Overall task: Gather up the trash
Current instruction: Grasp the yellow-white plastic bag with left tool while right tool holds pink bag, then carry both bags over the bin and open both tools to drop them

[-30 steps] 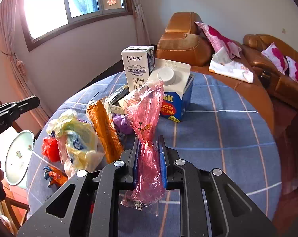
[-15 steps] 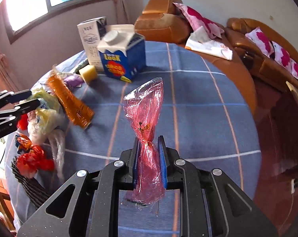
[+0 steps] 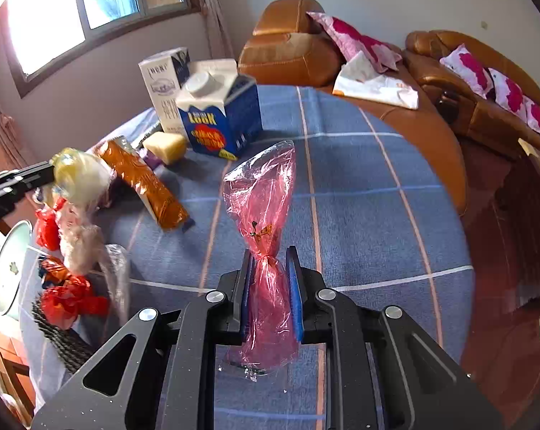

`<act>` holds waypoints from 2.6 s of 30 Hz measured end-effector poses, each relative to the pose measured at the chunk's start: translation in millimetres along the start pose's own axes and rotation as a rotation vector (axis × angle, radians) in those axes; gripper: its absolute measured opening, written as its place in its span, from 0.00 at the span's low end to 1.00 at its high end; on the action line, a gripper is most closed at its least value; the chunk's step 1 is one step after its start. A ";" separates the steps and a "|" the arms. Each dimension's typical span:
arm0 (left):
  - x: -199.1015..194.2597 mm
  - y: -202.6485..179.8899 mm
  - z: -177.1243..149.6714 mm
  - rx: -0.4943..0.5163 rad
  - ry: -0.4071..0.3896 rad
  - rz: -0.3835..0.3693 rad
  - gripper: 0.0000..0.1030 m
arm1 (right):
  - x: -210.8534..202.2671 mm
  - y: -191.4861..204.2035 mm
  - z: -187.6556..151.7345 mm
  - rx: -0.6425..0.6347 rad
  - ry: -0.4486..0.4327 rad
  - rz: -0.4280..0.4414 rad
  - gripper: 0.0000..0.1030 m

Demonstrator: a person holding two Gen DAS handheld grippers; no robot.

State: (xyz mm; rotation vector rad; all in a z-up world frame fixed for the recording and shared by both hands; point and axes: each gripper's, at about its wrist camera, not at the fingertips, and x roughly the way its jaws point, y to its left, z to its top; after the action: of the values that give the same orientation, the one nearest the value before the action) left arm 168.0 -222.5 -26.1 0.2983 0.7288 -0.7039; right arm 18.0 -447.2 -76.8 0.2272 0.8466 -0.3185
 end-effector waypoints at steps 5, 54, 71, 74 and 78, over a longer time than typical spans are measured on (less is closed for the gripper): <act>-39.0 19.2 -7.0 -0.056 -0.024 0.032 0.18 | -13.1 19.8 -2.3 -0.036 -0.007 0.020 0.18; -153.0 209.5 -185.8 -0.456 0.025 0.515 0.18 | 7.1 353.8 -22.6 -0.400 0.042 0.390 0.18; -108.9 223.2 -189.8 -0.476 0.112 0.506 0.19 | 48.0 403.2 -19.0 -0.439 0.096 0.394 0.18; -103.3 223.1 -190.0 -0.473 0.121 0.504 0.20 | 54.7 406.8 -19.5 -0.445 0.114 0.402 0.19; -98.0 223.0 -190.4 -0.467 0.128 0.497 0.22 | 62.3 411.3 -20.1 -0.435 0.134 0.419 0.26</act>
State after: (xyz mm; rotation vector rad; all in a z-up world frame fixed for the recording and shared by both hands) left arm 171.0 79.7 -91.8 0.0869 0.8747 -0.0346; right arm 192.2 -70.3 -108.3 0.0151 0.9546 0.2760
